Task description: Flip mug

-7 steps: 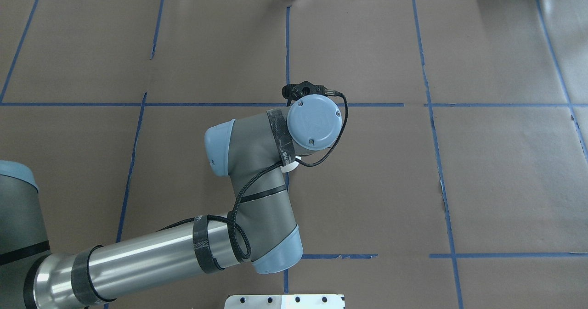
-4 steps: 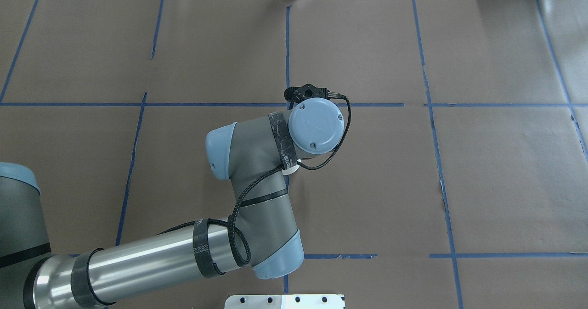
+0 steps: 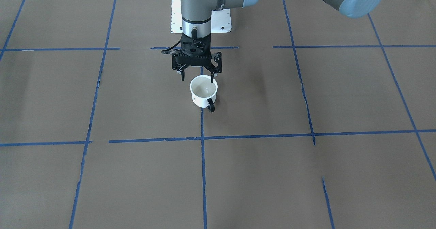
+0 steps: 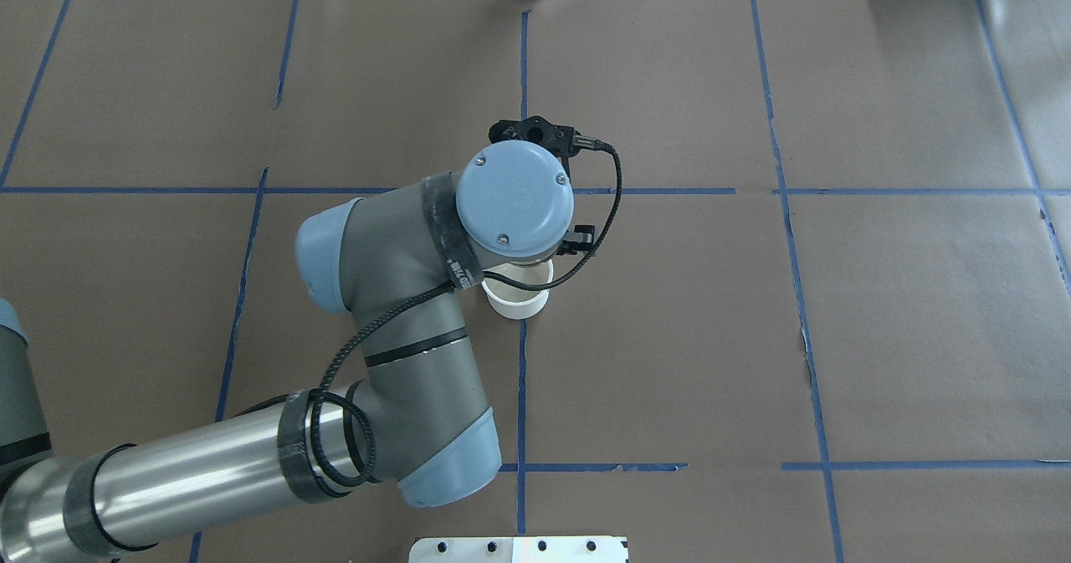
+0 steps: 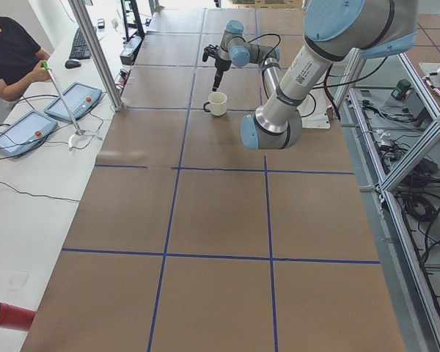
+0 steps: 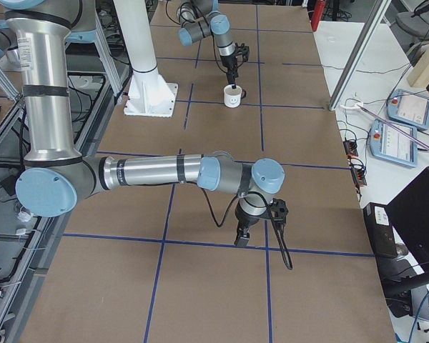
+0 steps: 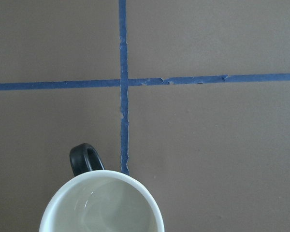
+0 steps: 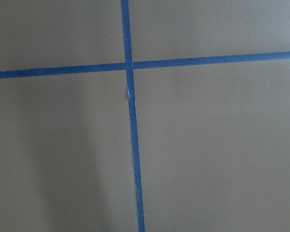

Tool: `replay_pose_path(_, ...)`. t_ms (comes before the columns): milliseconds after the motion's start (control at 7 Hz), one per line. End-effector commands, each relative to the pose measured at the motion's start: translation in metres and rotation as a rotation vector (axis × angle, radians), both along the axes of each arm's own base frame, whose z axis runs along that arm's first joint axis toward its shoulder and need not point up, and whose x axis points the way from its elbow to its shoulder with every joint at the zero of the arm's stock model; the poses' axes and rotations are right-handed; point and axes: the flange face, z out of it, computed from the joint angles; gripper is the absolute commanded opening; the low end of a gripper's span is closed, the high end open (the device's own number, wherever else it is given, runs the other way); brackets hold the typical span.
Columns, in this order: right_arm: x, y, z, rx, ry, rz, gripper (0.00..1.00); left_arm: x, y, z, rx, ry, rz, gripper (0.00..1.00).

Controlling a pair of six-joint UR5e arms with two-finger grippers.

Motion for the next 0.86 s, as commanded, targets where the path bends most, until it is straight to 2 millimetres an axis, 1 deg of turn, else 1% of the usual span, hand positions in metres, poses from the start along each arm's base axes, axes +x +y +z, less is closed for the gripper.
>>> replay_pose_path(0,0.0,0.0,0.0,-0.001,0.0,0.0,1.0,-0.062,-0.032,0.024,0.065,-0.016,0.058,1.0)
replay_pose_path(143,0.0,0.0,0.0,-0.001,0.0,0.0,1.0,-0.103,-0.053,0.042,0.116,-0.042,0.058,1.0)
replay_pose_path(286,0.0,0.0,0.0,-0.001,0.0,0.0,1.0,-0.149,-0.081,0.068,0.145,-0.026,0.087,1.0)
replay_pose_path(429,0.0,0.0,0.0,-0.001,0.0,0.0,1.0,-0.178,-0.093,0.105,0.163,-0.004,0.149,1.0)
replay_pose_path(571,0.0,0.001,0.001,-0.002,0.0,0.0,1.0,-0.206,-0.105,0.138,0.165,0.005,0.158,1.0)
replay_pose_path(714,0.0,0.0,0.0,-0.001,0.0,0.0,1.0,-0.25,-0.128,0.172,0.198,-0.043,0.195,1.0)
